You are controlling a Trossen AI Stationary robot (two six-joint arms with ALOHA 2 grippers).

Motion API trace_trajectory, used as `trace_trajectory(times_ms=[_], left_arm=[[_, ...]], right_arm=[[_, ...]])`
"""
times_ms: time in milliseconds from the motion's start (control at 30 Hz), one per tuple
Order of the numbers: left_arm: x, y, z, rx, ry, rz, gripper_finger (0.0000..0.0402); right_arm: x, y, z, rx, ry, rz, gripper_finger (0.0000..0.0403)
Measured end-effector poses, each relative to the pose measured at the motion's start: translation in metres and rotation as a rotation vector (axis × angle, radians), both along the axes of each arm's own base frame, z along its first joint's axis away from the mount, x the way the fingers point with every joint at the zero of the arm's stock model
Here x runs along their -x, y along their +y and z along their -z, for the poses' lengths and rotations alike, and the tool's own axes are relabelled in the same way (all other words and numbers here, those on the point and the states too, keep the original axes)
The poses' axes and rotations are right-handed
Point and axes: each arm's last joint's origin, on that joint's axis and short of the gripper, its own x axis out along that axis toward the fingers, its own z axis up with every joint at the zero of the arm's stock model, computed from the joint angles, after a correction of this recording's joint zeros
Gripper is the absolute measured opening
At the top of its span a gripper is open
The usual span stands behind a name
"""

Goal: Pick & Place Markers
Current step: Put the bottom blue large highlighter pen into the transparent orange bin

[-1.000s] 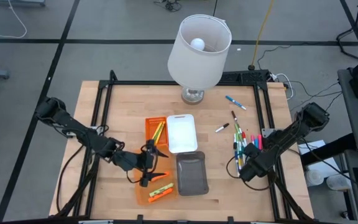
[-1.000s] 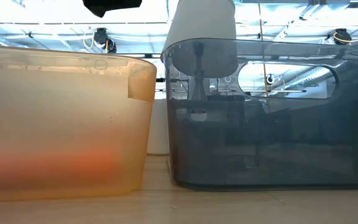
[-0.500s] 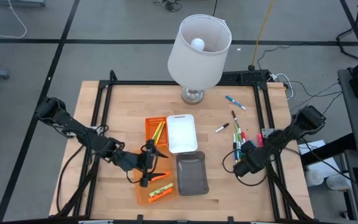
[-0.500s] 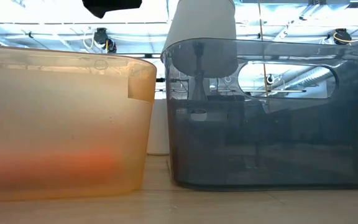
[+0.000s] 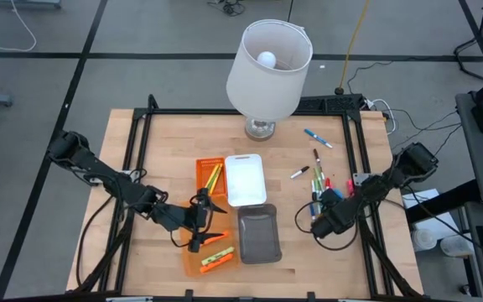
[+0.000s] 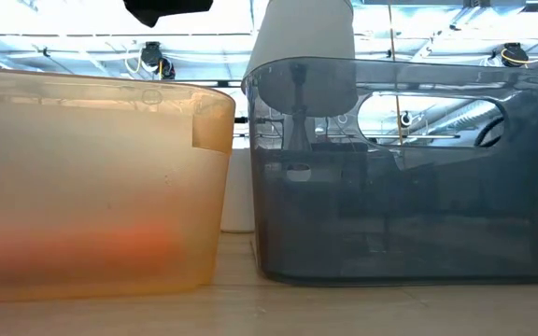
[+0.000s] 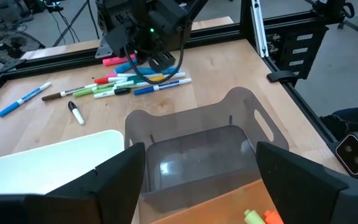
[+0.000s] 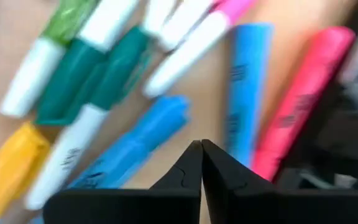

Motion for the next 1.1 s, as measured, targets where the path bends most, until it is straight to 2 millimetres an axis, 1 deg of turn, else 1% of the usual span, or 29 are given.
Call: trace_trajectory(times_ms=[100,233,300,367,467,567,667,767,933,1033,1100], left_arm=[[0.0,0.0,0.0,0.0,0.0,0.0,0.0312],[0.0,0.0,0.0,0.0,-0.001,0.0,0.032],[0.0,0.0,0.0,-0.002,-0.001,-0.001,0.0323],[-0.001,0.002,0.0,-0.003,-0.001,-0.005,0.0326],[-0.001,0.002,0.0,0.005,-0.001,-0.012,0.0324],[-0.001,0.002,0.0,0.005,-0.001,-0.012,0.0319],[-0.001,0.002,0.0,0.005,-0.001,-0.011,0.0313],[-0.001,0.002,0.0,0.0,0.0,-0.009,0.0308],[-0.001,0.002,0.0,0.001,0.002,-0.01,0.0308],[-0.001,0.002,0.0,0.002,0.0,-0.01,0.0314],[-0.001,0.002,0.0,0.003,0.0,-0.01,0.0318]], right_arm=[[-0.005,-0.001,-0.016,0.063,0.023,-0.003,0.0],[-0.019,-0.004,-0.042,0.128,0.026,-0.014,0.0],[-0.026,-0.011,-0.052,0.153,0.026,-0.026,0.0],[-0.031,-0.02,-0.054,0.176,0.03,-0.025,0.0],[-0.03,-0.038,-0.046,0.166,0.098,0.013,0.0],[-0.022,-0.054,-0.035,0.151,0.181,0.066,0.0],[-0.012,-0.064,-0.02,0.084,0.244,0.137,0.0],[-0.003,-0.07,-0.003,0.028,0.261,0.144,0.0],[-0.006,-0.074,-0.004,0.009,0.266,0.181,0.0],[-0.008,-0.072,-0.002,-0.111,0.273,0.206,0.0],[-0.008,-0.071,-0.002,-0.132,0.275,0.191,0.0]])
